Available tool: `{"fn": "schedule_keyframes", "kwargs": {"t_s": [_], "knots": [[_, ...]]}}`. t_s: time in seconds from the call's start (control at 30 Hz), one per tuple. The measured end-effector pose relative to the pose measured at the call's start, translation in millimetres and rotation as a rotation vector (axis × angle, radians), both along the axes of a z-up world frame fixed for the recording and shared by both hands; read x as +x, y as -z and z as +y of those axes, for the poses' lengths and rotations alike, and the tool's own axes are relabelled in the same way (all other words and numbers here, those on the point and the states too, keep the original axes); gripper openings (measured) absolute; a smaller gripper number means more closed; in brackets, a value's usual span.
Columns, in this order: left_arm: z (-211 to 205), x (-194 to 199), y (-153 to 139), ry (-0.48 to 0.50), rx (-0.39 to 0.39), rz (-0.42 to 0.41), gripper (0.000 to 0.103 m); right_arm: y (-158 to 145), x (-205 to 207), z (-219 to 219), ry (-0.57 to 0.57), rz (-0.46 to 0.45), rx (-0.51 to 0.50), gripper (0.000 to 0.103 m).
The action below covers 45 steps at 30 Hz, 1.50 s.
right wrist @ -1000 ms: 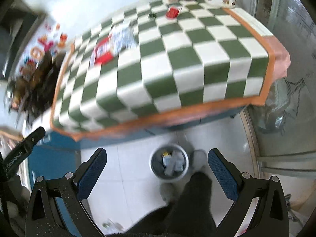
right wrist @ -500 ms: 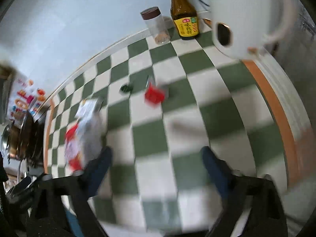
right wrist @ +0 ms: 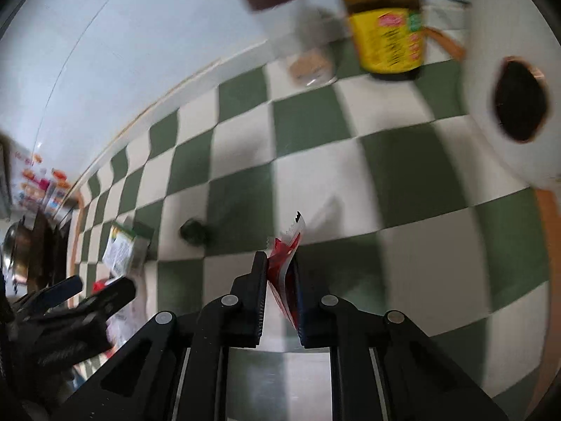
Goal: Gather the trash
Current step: 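Grasp the small red packet with right tool while left tool grasps a dark item, then carry both items down to the bin and open both tools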
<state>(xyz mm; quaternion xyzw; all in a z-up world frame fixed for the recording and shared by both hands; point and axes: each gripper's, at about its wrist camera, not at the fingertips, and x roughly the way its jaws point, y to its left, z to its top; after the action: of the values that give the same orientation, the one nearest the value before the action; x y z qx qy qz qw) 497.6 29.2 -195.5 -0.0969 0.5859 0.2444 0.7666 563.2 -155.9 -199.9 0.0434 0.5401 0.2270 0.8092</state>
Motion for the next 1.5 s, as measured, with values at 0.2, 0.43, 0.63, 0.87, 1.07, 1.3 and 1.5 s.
{"fn": "schedule_keyframes", "kwargs": {"t_s": [0.2,0.43,0.63,0.87,1.07,1.3,1.5], "knots": [[-10.5,38.3,27.4,0.055,-0.064,0.013,0.023,-7.7,20.1,-42.0,0.078,-0.035,-0.041,0.015],[-15.7,38.1,16.4,0.054,-0.011,-0.035,0.020,-0.3,27.4,-67.9,0.106,-0.035,-0.094,0.015],[-27.8,3.6,-21.6,0.056,0.078,-0.108,0.020,-12.3,10.3,-64.5,0.086,-0.055,-0.091,0.015],[-40.5,-83.0,-74.8,0.031,0.152,-0.220,0.020,-46.8,-52.2,-41.3,-0.003,-0.179,-0.198,0.014],[-34.1,-178.0,-98.3,0.018,0.139,-0.272,0.020,-76.2,-124.5,-40.5,-0.026,-0.228,-0.187,0.014],[-39.7,-303.5,-110.8,0.061,0.107,-0.307,0.020,-97.1,-258.2,-35.6,-0.059,-0.255,-0.168,0.014],[-46.4,-390.9,-94.1,0.096,0.021,-0.265,0.020,-97.2,-370.4,-34.0,-0.070,-0.230,-0.162,0.014]]}}
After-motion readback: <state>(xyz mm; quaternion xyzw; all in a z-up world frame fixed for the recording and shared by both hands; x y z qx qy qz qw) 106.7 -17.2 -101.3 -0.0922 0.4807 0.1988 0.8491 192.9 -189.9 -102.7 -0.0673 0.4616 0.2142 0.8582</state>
